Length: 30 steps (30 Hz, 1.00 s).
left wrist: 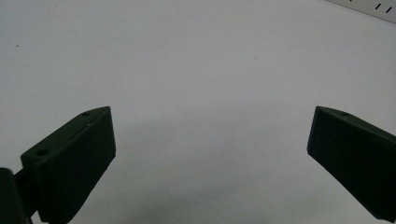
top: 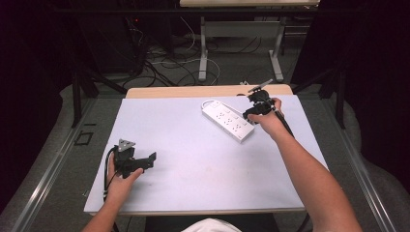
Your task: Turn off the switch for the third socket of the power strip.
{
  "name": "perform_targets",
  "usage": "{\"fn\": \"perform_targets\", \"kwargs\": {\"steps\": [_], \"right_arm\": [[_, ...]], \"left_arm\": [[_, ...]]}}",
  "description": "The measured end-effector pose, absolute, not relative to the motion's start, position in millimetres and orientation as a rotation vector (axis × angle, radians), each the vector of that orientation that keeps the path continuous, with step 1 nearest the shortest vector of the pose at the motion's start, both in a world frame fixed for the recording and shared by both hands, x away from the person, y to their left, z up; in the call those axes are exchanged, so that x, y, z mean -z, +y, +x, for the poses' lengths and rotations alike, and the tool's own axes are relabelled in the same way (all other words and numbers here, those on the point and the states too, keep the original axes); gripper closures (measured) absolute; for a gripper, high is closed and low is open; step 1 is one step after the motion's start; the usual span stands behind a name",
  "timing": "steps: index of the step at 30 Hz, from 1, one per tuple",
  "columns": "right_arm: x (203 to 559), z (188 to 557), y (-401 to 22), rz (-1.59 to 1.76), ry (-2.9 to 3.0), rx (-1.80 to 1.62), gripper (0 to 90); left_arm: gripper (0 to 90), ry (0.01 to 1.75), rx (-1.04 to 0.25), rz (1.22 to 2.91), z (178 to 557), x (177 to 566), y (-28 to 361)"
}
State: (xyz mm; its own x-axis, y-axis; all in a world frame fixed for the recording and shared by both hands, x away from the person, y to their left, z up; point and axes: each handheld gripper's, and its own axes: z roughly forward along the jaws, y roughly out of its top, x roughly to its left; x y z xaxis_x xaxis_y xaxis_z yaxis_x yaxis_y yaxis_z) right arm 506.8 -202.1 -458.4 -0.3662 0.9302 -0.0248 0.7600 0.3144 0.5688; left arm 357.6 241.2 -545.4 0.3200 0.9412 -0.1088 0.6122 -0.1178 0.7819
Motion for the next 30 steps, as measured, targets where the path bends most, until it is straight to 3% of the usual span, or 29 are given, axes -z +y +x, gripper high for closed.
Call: {"fn": "perform_targets", "kwargs": {"steps": [17,30], "right_arm": [[472.6,521.1,-200.7,1.615,2.191,-0.675,40.5],[484.8,529.1,-196.7,1.638,2.198,-0.670,59.2]], "left_arm": [[1.1,1.385,-0.541,1.827,357.7,545.2,242.3],[1.1,1.383,-0.539,1.822,358.5,546.7,242.2]]}}
